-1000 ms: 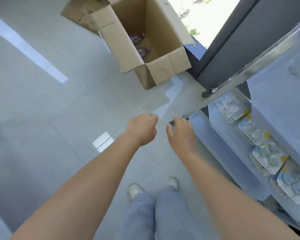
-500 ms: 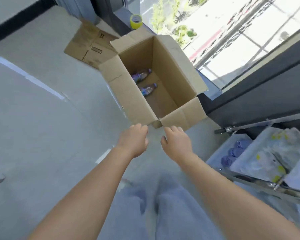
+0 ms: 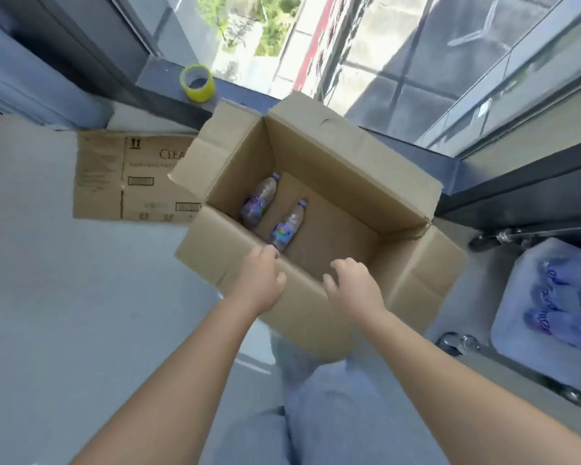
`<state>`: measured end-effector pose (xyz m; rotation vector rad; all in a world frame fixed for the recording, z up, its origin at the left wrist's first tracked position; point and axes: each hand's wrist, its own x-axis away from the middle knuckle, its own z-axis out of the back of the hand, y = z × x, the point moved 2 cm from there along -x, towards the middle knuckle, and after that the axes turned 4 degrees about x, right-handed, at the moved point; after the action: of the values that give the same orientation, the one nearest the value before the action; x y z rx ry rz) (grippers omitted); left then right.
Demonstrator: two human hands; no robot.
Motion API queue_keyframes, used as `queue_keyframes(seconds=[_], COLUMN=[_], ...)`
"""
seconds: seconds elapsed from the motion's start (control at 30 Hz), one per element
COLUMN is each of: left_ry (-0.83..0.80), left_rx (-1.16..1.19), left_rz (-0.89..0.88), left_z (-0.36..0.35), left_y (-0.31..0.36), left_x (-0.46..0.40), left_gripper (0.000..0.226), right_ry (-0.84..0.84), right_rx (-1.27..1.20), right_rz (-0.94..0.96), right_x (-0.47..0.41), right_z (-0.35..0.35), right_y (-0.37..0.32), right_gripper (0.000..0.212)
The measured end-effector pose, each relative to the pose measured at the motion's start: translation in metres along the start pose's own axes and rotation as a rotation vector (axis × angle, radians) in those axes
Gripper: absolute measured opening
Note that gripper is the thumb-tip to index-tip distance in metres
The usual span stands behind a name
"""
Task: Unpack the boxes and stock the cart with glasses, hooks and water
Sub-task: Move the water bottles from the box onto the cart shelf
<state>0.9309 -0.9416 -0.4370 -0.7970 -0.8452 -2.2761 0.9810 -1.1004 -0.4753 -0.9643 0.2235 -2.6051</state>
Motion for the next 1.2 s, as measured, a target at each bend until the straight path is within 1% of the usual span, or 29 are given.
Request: queue_keyframes(seconds=[0.07, 0.17, 0.27, 0.37, 0.47, 0.6, 0.67, 0.73, 0.87, 0.93, 1.0, 1.13, 1.2], left_ry=[0.031, 0.059, 0.023, -0.015, -0.016, 0.042, 0.092, 0.132, 0.260, 0.269, 0.261, 0.211, 0.217], left_rx=[0.034, 0.068, -0.032, -0.134, -0.158, -0.152, -0.118, -0.096, -0.179, -0.222, -0.207, 0.035, 0.056], left_rz=[0.010, 0.054, 0.080, 0.116, 0.170, 0.137, 0.098, 0.077, 0.098, 0.080, 0.094, 0.195, 0.215], left_z=[0.012, 0.014, 0.000, -0.026, -0.060, -0.100, -0.114, -0.125, -0.134, -0.138, -0.142, -0.140, -0.133], left_y=[-0.007, -0.023, -0.046, -0.073, -0.099, -0.121, -0.134, -0.141, -0.142, -0.141, -0.143, -0.146, -0.144], left_x=[-0.061, -0.148, -0.233, -0.307, -0.369, -0.429, -0.454, -0.470, -0.483, -0.488, -0.493, -0.495, -0.482], left_gripper=[0.037, 0.043, 0.045, 0.048, 0.060, 0.082, 0.091, 0.094, 0.096, 0.088, 0.081, 0.089, 0.090], right_ry=[-0.001, -0.056, -0.096, -0.140, -0.150, -0.159, -0.123, -0.097, -0.049, -0.004, 0.036, 0.066, 0.099], right_rx=[-0.065, -0.106, -0.218, -0.326, -0.454, -0.655, -0.744, -0.787, -0.843, -0.874, -0.897, -0.963, -0.985], right_rz=[-0.022, -0.085, -0.157, -0.268, -0.409, -0.598, -0.677, -0.722, -0.796, -0.830, -0.833, -0.803, -0.783], right_x=[-0.051, -0.116, -0.182, -0.243, -0.298, -0.358, -0.379, -0.393, -0.408, -0.412, -0.413, -0.401, -0.387], right_z=[-0.009, -0.034, -0.070, -0.114, -0.161, -0.217, -0.243, -0.261, -0.280, -0.285, -0.288, -0.282, -0.266], right_y=[-0.010, -0.021, -0.028, -0.025, -0.019, -0.014, -0.015, -0.015, -0.012, -0.011, -0.010, -0.006, -0.002], right_gripper=[0.032, 0.033, 0.035, 0.033, 0.035, 0.045, 0.058, 0.068, 0.075, 0.075, 0.071, 0.069, 0.068])
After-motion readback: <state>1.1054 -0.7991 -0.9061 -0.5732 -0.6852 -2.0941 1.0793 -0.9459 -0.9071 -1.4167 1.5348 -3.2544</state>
